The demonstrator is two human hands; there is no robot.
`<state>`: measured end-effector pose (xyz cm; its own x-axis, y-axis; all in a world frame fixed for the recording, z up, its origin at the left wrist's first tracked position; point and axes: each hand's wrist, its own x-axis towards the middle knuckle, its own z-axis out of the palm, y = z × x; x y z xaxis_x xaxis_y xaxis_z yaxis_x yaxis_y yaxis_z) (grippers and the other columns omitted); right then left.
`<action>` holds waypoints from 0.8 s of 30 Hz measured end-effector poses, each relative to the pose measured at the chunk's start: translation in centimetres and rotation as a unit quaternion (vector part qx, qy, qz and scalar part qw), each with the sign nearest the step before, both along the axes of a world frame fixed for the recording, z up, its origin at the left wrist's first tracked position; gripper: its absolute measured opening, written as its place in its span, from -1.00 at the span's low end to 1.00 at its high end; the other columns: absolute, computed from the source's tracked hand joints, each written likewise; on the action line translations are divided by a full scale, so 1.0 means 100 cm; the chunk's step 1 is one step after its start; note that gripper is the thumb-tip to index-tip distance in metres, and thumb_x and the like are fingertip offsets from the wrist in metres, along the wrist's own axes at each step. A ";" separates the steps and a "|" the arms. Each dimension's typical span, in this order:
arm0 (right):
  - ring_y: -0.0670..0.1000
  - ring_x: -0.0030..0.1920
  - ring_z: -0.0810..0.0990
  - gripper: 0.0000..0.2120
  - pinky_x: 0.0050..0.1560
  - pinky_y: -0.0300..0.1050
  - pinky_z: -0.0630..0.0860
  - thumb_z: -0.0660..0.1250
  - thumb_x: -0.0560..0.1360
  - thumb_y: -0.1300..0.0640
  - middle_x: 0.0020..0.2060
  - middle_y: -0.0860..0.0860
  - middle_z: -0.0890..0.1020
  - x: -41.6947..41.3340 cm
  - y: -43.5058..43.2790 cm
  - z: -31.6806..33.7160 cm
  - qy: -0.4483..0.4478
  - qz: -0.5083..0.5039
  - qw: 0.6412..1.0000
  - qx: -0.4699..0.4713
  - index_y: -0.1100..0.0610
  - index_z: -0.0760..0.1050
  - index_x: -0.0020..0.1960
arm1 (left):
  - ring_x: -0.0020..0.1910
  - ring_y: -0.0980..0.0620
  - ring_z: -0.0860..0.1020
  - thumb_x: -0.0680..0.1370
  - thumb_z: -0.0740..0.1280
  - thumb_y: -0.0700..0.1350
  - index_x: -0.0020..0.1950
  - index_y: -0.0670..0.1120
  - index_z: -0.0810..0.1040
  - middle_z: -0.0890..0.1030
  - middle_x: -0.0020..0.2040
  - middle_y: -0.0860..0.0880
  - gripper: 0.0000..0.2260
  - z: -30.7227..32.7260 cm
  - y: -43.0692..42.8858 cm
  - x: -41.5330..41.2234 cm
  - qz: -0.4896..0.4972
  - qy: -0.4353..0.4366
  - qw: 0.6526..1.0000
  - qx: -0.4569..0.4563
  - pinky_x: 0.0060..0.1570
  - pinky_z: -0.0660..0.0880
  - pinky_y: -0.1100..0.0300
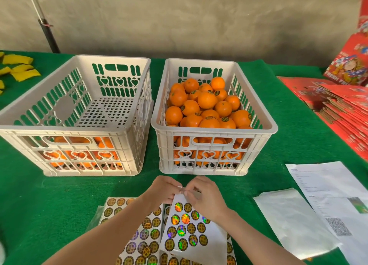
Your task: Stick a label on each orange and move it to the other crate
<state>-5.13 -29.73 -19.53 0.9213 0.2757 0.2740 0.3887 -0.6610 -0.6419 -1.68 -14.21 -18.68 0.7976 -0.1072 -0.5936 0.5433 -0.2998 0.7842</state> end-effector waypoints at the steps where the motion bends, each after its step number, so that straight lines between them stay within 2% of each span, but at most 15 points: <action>1: -0.09 -0.26 0.46 -0.92 -0.20 -0.26 0.36 0.38 0.39 0.35 -0.32 -0.01 0.57 0.001 0.000 0.004 0.016 -0.019 0.999 0.039 0.23 0.58 -0.25 | -0.34 0.03 0.60 0.47 0.37 -0.37 -0.09 -0.16 0.60 0.62 -0.24 -0.12 -0.87 -0.003 0.002 0.000 -0.030 -0.025 0.999 0.030 -0.30 0.59 0.28; 4: 0.00 -0.31 0.48 -0.89 -0.23 -0.11 0.44 0.37 0.42 0.38 -0.34 0.05 0.59 0.007 0.004 0.026 0.059 -0.053 0.988 0.134 0.24 0.56 -0.25 | -0.06 0.09 0.56 0.45 0.40 -0.30 0.08 -0.08 0.61 0.56 -0.01 0.02 -0.76 -0.008 0.012 -0.004 -0.173 -0.142 0.965 0.134 -0.07 0.49 0.37; 5: 0.01 -0.30 0.48 -0.89 -0.23 -0.10 0.44 0.37 0.43 0.37 -0.33 0.06 0.58 0.009 0.007 0.036 0.061 -0.048 0.986 0.151 0.23 0.55 -0.25 | 0.00 0.14 0.50 0.45 0.39 -0.27 0.13 -0.05 0.59 0.51 0.04 0.07 -0.71 -0.007 0.015 -0.007 -0.212 -0.191 0.944 0.166 0.02 0.43 0.37; 7: -0.05 -0.33 0.46 -0.89 -0.25 -0.20 0.42 0.37 0.44 0.36 -0.36 0.03 0.56 0.014 0.020 0.058 0.034 -0.023 0.984 0.172 0.21 0.54 -0.23 | 0.01 0.20 0.46 0.46 0.38 -0.24 0.15 -0.03 0.59 0.48 0.08 0.10 -0.72 0.006 0.026 -0.010 -0.215 -0.305 0.907 0.195 0.13 0.39 0.32; 8: -0.08 -0.33 0.46 -0.90 -0.27 -0.27 0.41 0.37 0.44 0.35 -0.36 0.01 0.55 0.016 0.029 0.072 0.008 -0.010 0.983 0.181 0.20 0.54 -0.22 | -0.05 0.20 0.48 0.48 0.37 -0.24 0.11 -0.06 0.60 0.50 0.06 0.09 -0.77 0.018 0.035 -0.011 -0.192 -0.370 0.889 0.189 0.08 0.44 0.29; 10: -0.12 -0.30 0.48 -0.96 -0.28 -0.31 0.42 0.35 0.45 0.29 -0.33 -0.02 0.56 0.025 0.052 0.100 -0.056 0.011 0.977 0.204 0.19 0.54 -0.17 | -0.25 0.21 0.51 0.49 0.35 -0.28 0.02 -0.14 0.62 0.55 -0.07 0.05 -0.85 0.052 0.059 -0.008 -0.118 -0.498 0.842 0.171 -0.18 0.49 0.34; 12: -0.18 -0.24 0.51 -0.95 -0.24 -0.35 0.44 0.32 0.47 0.26 -0.26 -0.13 0.56 0.039 0.081 0.126 -0.118 0.037 0.965 0.230 0.14 0.52 -0.11 | -0.37 0.17 0.51 0.50 0.31 -0.31 0.00 -0.19 0.61 0.58 -0.18 0.02 -0.87 0.091 0.091 0.001 -0.015 -0.577 0.801 0.159 -0.38 0.46 0.40; 14: -0.25 -0.16 0.51 -0.89 -0.17 -0.42 0.43 0.28 0.52 0.25 -0.19 -0.22 0.52 0.059 0.115 0.147 -0.150 0.056 0.958 0.237 0.09 0.47 0.01 | -0.40 0.12 0.52 0.55 0.28 -0.33 0.04 -0.18 0.57 0.58 -0.22 0.03 -0.87 0.125 0.127 0.015 0.081 -0.580 0.798 0.143 -0.47 0.47 0.36; 15: -0.24 -0.13 0.51 -0.87 -0.14 -0.42 0.42 0.25 0.55 0.24 -0.16 -0.20 0.51 0.072 0.133 0.154 -0.150 0.062 0.960 0.229 0.12 0.45 0.09 | -0.39 0.11 0.54 0.56 0.27 -0.33 0.04 -0.14 0.55 0.58 -0.22 0.04 -0.85 0.136 0.145 0.024 0.117 -0.570 0.800 0.146 -0.46 0.49 0.34; 17: -0.16 -0.06 0.52 -0.76 -0.07 -0.34 0.44 0.20 0.59 0.24 -0.09 -0.07 0.54 0.101 0.168 0.162 -0.130 0.066 0.972 0.183 0.18 0.39 0.25 | -0.32 0.17 0.55 0.57 0.26 -0.32 0.04 -0.07 0.55 0.60 -0.17 0.04 -0.82 0.153 0.177 0.047 0.157 -0.545 0.803 0.180 -0.35 0.52 0.35; 19: -0.04 -0.02 0.53 -0.63 -0.03 -0.21 0.48 0.19 0.56 0.32 -0.05 0.00 0.54 0.127 0.198 0.164 -0.093 0.072 0.986 0.120 0.19 0.30 0.36 | -0.22 0.11 0.57 0.57 0.27 -0.31 0.03 -0.10 0.58 0.63 -0.08 -0.05 -0.83 0.159 0.210 0.074 0.168 -0.500 0.823 0.212 -0.17 0.54 0.26; 21: 0.07 0.00 0.55 -0.50 -0.01 -0.06 0.52 0.17 0.52 0.41 -0.03 0.07 0.55 0.148 0.222 0.160 -0.062 0.079 0.993 0.056 0.19 0.22 0.42 | -0.11 0.04 0.57 0.57 0.29 -0.28 0.07 -0.16 0.61 0.64 0.02 -0.10 -0.86 0.156 0.240 0.099 0.137 -0.436 0.850 0.261 0.00 0.53 0.18; 24: 0.13 0.15 0.53 -0.37 0.10 0.01 0.51 0.16 0.48 0.47 0.17 0.16 0.54 0.169 0.242 0.146 -0.016 0.062 0.997 -0.034 0.10 0.15 0.48 | 0.04 0.03 0.56 0.52 0.36 -0.24 0.17 -0.16 0.59 0.61 0.17 -0.08 -0.78 0.143 0.272 0.133 0.001 -0.314 0.891 0.327 0.24 0.44 0.15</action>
